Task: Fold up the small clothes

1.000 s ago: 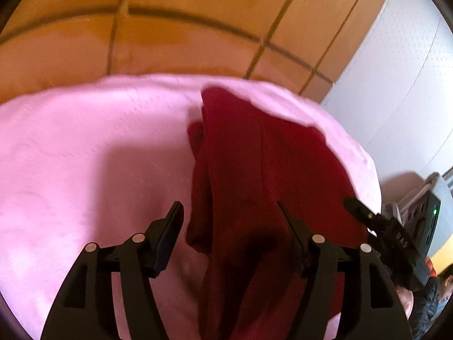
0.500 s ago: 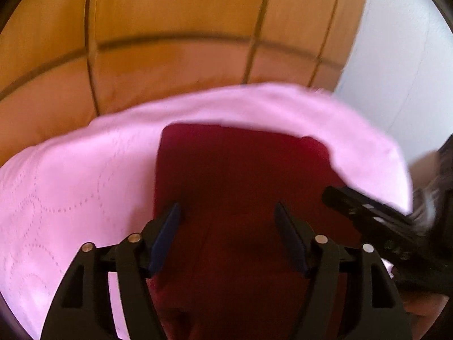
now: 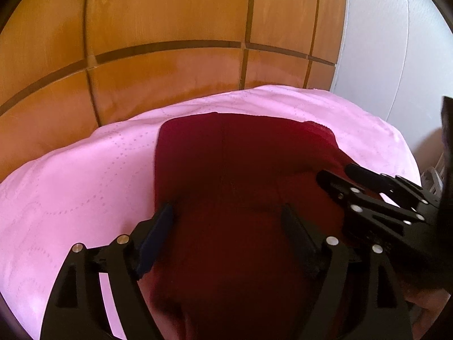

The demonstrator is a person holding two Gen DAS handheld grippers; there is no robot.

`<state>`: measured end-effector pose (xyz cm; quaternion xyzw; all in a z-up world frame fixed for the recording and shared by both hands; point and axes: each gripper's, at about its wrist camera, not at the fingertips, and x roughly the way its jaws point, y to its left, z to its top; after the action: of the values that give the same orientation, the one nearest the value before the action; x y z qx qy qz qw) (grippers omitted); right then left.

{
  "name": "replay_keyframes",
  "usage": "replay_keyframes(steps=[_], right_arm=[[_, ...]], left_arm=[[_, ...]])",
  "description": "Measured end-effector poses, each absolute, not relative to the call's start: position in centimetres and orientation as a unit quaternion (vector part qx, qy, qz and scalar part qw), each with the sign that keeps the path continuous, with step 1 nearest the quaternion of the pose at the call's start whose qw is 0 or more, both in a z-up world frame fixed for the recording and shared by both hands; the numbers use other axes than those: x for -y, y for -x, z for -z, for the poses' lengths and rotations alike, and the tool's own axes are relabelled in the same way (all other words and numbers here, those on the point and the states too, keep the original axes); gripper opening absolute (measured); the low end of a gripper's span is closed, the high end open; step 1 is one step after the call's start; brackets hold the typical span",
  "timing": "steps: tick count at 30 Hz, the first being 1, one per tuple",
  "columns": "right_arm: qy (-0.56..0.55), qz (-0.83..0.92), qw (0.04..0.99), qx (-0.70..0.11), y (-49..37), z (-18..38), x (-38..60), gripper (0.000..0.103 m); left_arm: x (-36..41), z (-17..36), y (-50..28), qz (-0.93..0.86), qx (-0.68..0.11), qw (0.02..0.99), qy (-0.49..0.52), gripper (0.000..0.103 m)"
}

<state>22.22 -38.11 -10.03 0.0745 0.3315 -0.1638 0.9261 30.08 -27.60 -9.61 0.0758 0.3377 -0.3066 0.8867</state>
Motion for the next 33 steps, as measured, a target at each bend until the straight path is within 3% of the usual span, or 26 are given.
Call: replay_keyframes(steps=[1, 2, 4, 5, 6, 12, 17, 26, 33], right_arm=[[-0.076, 0.164, 0.926, -0.330, -22.1, 10.0, 38.2, 0.051], [-0.079, 0.164, 0.927, -0.329, -22.2, 10.0, 38.3, 0.055], [-0.084, 0.158, 0.927, -0.330, -21.9, 9.7, 38.3, 0.071], [-0.084, 0.154, 0.927, -0.331, -21.9, 9.5, 38.2, 0.086], [-0.080, 0.156, 0.926, -0.335, -21.7, 9.2, 37.9, 0.092], [-0.125, 0.179, 0.911, -0.351, -17.9, 8.1, 36.5, 0.092], [-0.153, 0.208, 0.900, -0.352, -13.9, 6.7, 35.5, 0.099], [-0.130, 0.216, 0.907, -0.338, -9.3, 3.4, 32.9, 0.099], [-0.122, 0.230, 0.914, -0.312, -6.2, 2.0, 31.3, 0.099]], left_arm=[[27.1, 9.3, -29.5, 0.302, -0.337, 0.889, -0.068, 0.092], [26.4, 9.2, -28.9, 0.302, -0.340, 0.889, -0.053, 0.093], [25.0, 9.2, -28.3, 0.302, -0.360, 0.883, -0.022, 0.094], [24.1, 9.1, -28.0, 0.294, -0.370, 0.881, -0.004, 0.095], [23.2, 9.1, -27.5, 0.283, -0.377, 0.882, 0.011, 0.098], [20.4, 8.6, -24.2, 0.218, -0.380, 0.899, 0.015, 0.100], [19.8, 7.6, -20.6, 0.198, -0.359, 0.912, -0.032, 0.101], [18.9, 5.5, -16.6, 0.148, -0.325, 0.932, -0.067, 0.101], [18.3, 4.4, -16.3, 0.151, -0.341, 0.926, -0.051, 0.101]])
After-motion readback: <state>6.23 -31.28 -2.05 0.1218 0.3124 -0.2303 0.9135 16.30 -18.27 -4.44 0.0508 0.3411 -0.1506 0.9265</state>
